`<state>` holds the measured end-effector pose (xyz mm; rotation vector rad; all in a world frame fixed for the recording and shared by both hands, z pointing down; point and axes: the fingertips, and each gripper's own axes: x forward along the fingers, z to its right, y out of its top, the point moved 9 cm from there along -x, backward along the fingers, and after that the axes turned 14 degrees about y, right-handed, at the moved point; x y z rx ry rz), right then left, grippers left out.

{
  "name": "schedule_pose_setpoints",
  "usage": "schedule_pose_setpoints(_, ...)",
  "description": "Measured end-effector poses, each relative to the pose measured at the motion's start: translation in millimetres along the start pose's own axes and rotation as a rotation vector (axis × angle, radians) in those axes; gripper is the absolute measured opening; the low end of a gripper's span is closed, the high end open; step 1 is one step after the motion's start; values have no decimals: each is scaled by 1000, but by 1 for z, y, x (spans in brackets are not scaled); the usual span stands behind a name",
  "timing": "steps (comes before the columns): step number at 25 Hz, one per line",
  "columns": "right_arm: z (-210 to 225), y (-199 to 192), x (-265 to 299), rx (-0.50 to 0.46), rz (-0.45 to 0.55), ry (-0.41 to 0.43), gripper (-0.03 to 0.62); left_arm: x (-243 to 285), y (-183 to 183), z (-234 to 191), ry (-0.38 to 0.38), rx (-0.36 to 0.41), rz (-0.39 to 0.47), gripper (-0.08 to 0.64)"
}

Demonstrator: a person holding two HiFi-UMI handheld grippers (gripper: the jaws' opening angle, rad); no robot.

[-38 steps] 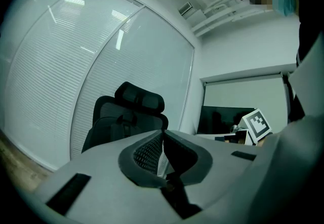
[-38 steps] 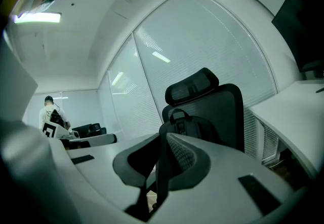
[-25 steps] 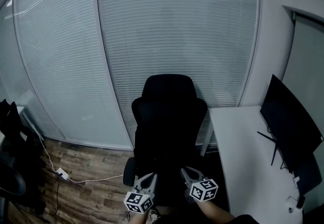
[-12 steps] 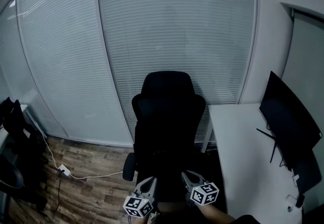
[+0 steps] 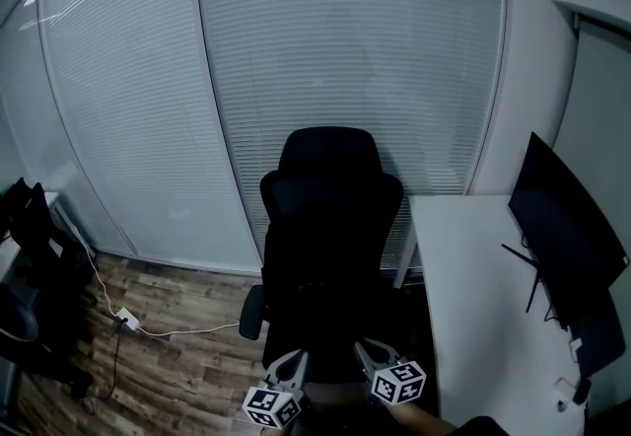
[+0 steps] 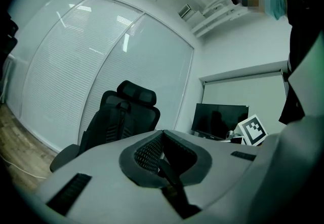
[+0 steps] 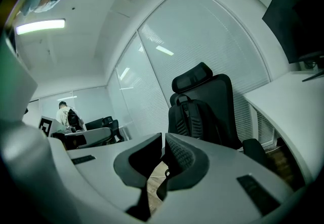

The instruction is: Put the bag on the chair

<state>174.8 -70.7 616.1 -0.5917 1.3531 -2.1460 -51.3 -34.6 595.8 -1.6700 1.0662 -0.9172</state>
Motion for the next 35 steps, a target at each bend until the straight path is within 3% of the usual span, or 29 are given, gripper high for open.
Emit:
schedule_pose_setpoints(12,-9,-18,-12,17,-22,13,48,-19,-11,8,19,-47,23,18)
schedule_pose_setpoints(35,-7,-2,-14,-11,13,40,44,-18,-10,18,44,-49,29,18)
